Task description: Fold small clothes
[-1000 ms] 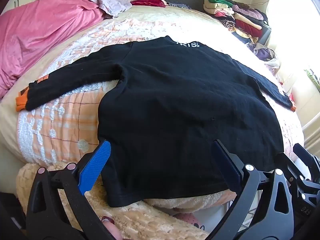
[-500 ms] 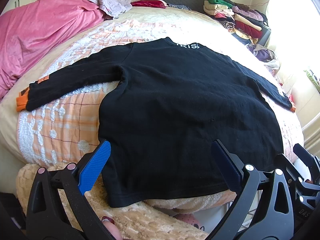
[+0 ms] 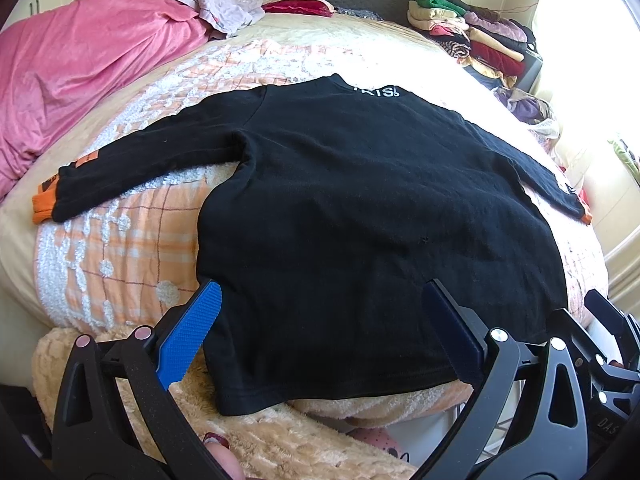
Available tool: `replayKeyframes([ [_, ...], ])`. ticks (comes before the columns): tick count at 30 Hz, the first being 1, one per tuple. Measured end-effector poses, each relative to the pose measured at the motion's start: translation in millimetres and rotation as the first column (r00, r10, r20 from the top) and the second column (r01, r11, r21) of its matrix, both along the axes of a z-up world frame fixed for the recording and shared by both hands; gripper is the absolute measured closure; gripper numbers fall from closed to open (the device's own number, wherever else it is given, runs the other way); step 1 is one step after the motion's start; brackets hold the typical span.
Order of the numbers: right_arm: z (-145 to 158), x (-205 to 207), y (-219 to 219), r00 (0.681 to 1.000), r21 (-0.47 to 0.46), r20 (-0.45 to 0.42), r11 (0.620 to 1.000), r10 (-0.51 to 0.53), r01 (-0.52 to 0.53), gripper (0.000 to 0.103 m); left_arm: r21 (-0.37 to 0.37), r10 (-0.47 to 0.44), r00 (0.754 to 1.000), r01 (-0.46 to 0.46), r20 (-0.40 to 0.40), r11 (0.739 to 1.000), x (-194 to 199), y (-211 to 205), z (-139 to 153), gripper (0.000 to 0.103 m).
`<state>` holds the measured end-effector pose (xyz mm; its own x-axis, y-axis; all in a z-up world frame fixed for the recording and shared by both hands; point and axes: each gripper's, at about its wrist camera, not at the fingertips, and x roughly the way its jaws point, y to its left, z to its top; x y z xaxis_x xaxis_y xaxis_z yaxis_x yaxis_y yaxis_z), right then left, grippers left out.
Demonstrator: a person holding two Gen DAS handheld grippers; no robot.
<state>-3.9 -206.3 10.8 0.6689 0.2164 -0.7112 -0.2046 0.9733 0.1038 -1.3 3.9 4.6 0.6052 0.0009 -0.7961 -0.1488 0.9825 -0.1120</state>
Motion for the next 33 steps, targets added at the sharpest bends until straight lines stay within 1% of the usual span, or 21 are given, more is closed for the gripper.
replayKeyframes([
  [33,3.1,4.6,0.4,1.000,-0.006,0.013,1.000,-0.004,0.005,0.004,0.007,0.001,1.000,-0.001,-0.012,1.000,5.0,-1.6,-5.0,0.009],
])
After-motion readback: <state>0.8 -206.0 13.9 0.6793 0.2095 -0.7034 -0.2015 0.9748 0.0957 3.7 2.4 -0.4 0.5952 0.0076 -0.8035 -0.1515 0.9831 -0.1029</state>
